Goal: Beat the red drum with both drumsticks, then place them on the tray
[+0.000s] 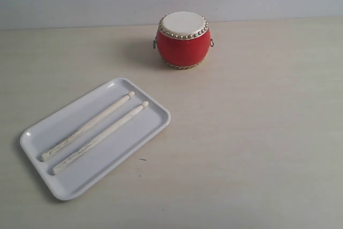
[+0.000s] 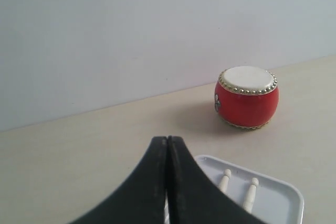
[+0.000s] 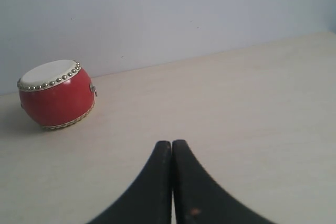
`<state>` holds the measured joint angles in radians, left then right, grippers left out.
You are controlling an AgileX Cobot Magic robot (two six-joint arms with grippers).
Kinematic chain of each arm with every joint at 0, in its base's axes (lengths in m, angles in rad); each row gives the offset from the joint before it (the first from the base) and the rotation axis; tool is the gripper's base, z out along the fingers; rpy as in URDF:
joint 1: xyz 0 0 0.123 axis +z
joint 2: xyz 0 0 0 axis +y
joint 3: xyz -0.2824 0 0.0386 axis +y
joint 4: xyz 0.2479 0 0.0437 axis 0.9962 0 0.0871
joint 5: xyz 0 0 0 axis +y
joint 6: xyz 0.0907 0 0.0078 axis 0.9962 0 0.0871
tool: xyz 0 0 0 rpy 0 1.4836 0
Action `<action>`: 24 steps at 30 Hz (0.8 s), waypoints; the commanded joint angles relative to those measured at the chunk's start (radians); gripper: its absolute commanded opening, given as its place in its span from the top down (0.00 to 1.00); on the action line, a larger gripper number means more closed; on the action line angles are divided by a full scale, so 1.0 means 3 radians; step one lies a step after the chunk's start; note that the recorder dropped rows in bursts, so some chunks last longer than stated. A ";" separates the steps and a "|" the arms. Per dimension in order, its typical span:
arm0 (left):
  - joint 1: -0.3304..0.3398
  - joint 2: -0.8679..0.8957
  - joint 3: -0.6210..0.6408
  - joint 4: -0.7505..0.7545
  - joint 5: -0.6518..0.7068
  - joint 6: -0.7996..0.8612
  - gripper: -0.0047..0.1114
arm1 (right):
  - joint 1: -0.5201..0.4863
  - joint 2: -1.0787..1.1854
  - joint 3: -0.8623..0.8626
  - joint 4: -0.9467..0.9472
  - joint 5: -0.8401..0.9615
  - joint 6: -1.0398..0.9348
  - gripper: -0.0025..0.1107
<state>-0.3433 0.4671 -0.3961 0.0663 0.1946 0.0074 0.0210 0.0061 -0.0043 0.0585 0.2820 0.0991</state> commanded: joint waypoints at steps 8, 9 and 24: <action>0.0493 -0.0507 0.0051 0.0002 0.0548 -0.0278 0.96 | -0.0020 -0.0020 0.0014 -0.0024 -0.0004 0.0005 0.98; 0.0561 -0.0607 0.0104 0.0002 0.0556 -0.0315 0.96 | -0.0020 -0.0020 0.0014 -0.0024 -0.0004 0.0005 0.98; 0.1097 -0.1557 0.1279 0.0014 -0.0098 -0.0025 0.96 | -0.0020 -0.0020 0.0014 -0.0030 0.0001 0.0005 0.98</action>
<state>-0.0468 0.0115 -0.0641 0.0663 0.2127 -0.0318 0.0210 0.0061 -0.0043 0.0585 0.2839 0.1008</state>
